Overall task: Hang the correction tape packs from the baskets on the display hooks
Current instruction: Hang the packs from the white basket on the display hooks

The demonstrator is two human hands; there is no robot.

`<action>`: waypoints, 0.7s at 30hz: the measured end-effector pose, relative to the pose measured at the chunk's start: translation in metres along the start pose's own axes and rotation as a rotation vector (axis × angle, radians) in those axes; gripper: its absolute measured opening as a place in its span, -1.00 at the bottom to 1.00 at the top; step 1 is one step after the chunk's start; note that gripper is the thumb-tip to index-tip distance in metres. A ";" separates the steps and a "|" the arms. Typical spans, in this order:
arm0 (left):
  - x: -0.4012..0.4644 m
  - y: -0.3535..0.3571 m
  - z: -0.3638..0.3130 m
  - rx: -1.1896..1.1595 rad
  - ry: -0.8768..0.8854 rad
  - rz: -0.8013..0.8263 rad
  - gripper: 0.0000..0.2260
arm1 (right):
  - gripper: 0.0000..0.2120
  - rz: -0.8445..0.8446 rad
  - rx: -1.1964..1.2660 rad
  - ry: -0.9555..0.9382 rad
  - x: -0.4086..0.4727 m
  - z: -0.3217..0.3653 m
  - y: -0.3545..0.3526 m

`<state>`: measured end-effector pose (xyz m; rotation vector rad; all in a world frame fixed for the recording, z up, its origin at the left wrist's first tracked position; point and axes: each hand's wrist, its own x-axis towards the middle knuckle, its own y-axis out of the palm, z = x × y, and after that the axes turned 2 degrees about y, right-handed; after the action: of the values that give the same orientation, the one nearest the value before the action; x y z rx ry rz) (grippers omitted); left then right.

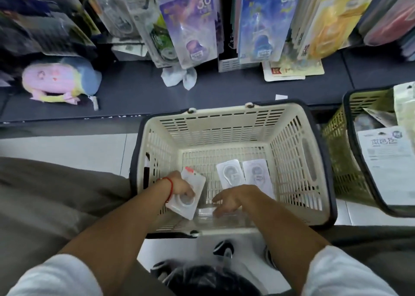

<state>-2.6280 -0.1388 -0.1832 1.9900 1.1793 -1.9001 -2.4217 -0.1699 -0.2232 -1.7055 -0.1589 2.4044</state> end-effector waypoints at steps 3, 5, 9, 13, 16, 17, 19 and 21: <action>-0.003 -0.007 0.000 -0.135 0.084 -0.104 -0.55 | -0.27 0.050 0.013 -0.007 -0.003 0.000 0.002; -0.007 -0.012 -0.002 -0.177 0.152 -0.136 -0.74 | -0.32 0.059 0.139 0.016 -0.007 -0.003 0.000; -0.017 -0.017 -0.003 -0.117 0.278 -0.136 -0.65 | -0.50 -0.101 0.218 -0.067 -0.027 -0.021 -0.006; -0.030 -0.014 -0.008 -0.126 0.405 -0.153 -0.65 | -0.69 -0.289 0.439 -0.238 -0.052 -0.036 -0.025; -0.039 -0.006 -0.017 -0.253 0.473 -0.061 -0.75 | -0.67 -0.330 0.445 -0.325 -0.074 -0.033 -0.043; -0.044 -0.004 -0.019 -0.297 0.493 0.009 -0.75 | -0.65 -0.352 0.500 -0.356 -0.078 -0.030 -0.046; -0.051 0.001 -0.019 -0.397 0.527 0.203 -0.69 | -0.62 -0.417 0.651 -0.409 -0.080 -0.022 -0.049; -0.049 0.006 -0.016 -0.440 0.547 0.293 -0.69 | -0.57 -0.541 0.721 -0.386 -0.074 -0.014 -0.048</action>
<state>-2.6063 -0.1539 -0.1382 2.3098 1.1919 -0.8839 -2.3807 -0.1389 -0.1496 -0.7566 0.1615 1.9875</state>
